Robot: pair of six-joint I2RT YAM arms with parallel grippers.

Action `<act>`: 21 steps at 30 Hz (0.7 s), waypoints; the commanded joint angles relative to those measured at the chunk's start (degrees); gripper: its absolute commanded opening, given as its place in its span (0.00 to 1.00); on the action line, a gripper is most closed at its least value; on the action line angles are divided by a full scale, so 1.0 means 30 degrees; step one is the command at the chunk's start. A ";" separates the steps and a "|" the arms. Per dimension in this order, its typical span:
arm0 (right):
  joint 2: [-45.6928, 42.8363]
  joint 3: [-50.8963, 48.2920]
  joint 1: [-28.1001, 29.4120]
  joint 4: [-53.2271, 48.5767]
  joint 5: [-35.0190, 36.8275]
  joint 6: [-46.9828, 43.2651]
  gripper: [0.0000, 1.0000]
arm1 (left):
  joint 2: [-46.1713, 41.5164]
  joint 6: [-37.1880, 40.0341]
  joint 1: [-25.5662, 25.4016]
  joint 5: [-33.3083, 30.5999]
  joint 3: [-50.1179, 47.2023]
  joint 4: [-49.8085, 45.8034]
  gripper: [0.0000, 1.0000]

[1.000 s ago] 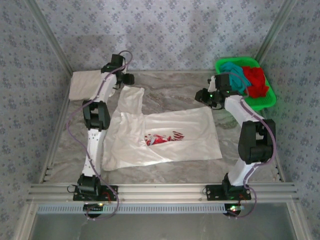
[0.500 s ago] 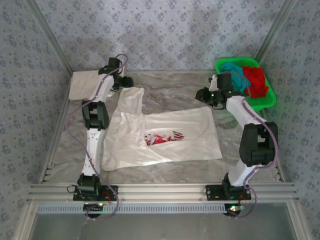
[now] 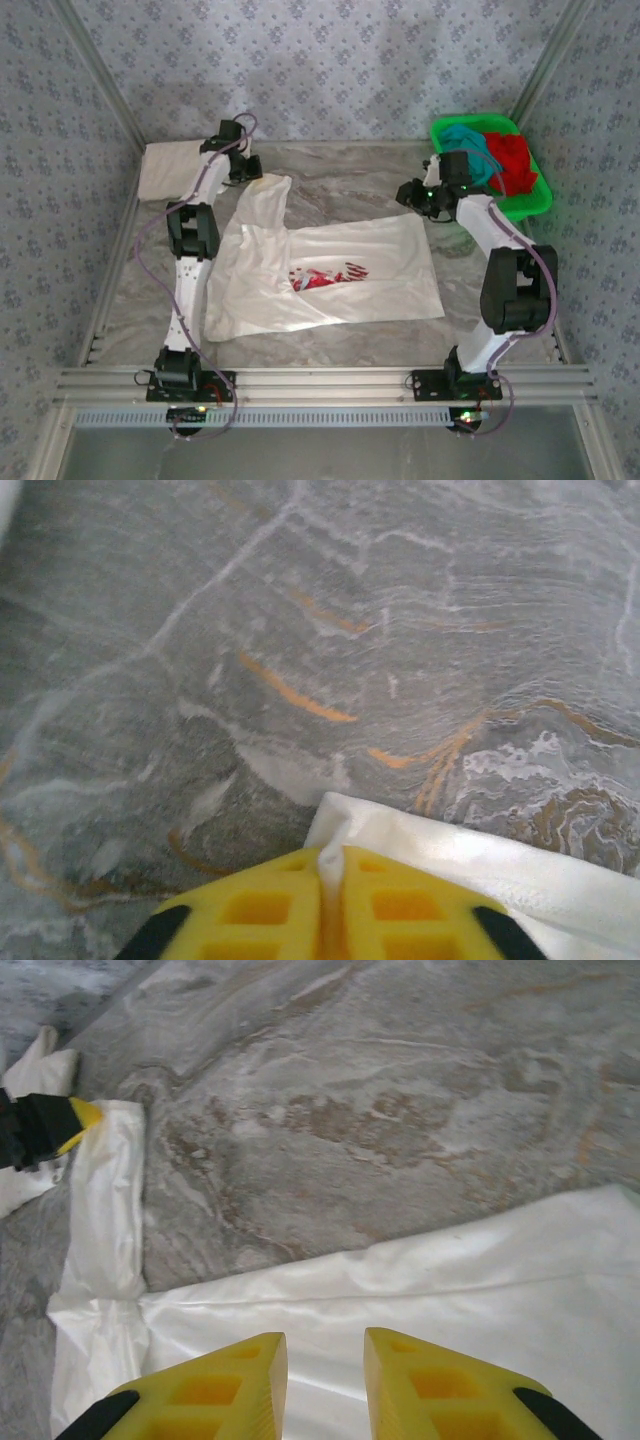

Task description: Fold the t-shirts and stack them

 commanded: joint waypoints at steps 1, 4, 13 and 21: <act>-0.0267 0.0008 -0.0527 -0.1464 0.1094 -0.0133 0.29 | 0.0422 0.0113 0.0115 0.0061 0.0689 -0.0266 0.00; -0.0166 0.0108 -0.0889 -0.2398 0.2210 -0.0569 0.30 | 0.0120 0.0523 0.0138 -0.0071 0.1381 -0.0822 0.00; 0.2537 0.2044 -0.1236 -0.5359 0.3956 -0.2389 0.34 | -0.3197 0.1607 0.0145 -0.0285 0.1168 -0.0728 0.00; 0.5487 0.4207 -0.1114 -0.5162 0.5401 -0.2861 0.44 | -0.5112 0.2268 0.0130 -0.0177 -0.0523 -0.0673 0.00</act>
